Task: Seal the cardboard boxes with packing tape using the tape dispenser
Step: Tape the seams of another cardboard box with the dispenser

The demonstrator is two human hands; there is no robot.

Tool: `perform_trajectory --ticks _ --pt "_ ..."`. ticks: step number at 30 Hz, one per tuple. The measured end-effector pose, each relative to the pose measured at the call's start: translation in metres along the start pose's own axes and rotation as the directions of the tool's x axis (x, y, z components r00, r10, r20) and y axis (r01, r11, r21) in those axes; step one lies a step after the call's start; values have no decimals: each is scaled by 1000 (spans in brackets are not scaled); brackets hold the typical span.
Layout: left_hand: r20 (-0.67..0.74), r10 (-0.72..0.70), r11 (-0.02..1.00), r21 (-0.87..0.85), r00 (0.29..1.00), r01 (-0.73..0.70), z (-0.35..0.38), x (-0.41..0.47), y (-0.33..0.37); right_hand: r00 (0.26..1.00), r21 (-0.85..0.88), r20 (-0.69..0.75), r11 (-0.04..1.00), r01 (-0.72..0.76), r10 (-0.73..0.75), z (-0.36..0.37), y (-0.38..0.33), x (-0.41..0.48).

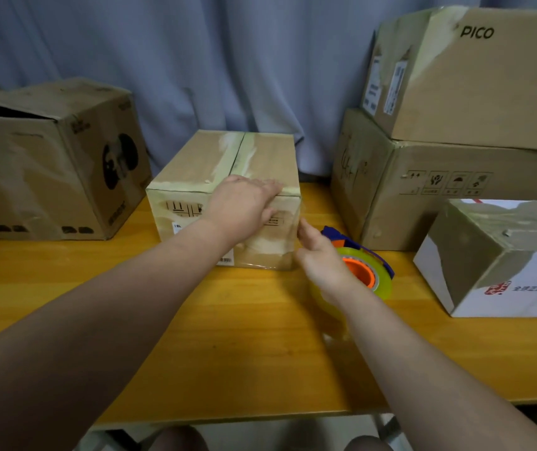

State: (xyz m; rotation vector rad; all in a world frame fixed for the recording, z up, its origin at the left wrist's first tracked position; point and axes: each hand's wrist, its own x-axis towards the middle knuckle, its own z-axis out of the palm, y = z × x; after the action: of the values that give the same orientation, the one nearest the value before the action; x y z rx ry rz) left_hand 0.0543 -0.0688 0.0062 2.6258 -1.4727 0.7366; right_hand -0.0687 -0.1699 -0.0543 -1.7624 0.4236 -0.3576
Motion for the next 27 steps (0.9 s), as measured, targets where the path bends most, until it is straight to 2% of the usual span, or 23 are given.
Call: perform_trajectory --ticks 2,4,7,8,11,13,16,18,23,27 --pt "-5 -9 1000 -9 1000 9 1 -1 1 995 -102 85 994 -44 53 10 8 2" --pt "-19 -9 1000 -18 1000 9 3 -1 2 992 -174 90 982 -68 85 13 11 7" --pt "-22 -5 999 -37 1000 4 4 -1 0 999 -331 -23 943 31 -41 -7 8 23" --pt "-27 -3 999 -40 1000 2 4 -1 0 994 -358 -17 929 91 -104 -15 7 28" --pt "-44 -1 999 -47 999 -2 6 -1 -1 975 -326 142 922 211 -172 -30 3 35" --pt "-49 3 998 -56 999 -6 6 -1 -1 962 -242 219 946 217 -164 -36 -3 39" --pt "-53 9 998 -62 999 -12 7 0 -2 954 -128 268 976 177 -138 -44 -10 43" --pt "-56 0 997 -76 998 -4 9 0 -2 941 -181 289 956 232 -174 -46 -5 46" --pt "-65 -1 996 -94 998 -5 8 -2 -1 960 -296 200 922 251 -197 -39 12 54" --pt "-86 -3 993 -117 996 -8 9 -3 -1 962 -580 141 768 270 -232 -35 25 55"
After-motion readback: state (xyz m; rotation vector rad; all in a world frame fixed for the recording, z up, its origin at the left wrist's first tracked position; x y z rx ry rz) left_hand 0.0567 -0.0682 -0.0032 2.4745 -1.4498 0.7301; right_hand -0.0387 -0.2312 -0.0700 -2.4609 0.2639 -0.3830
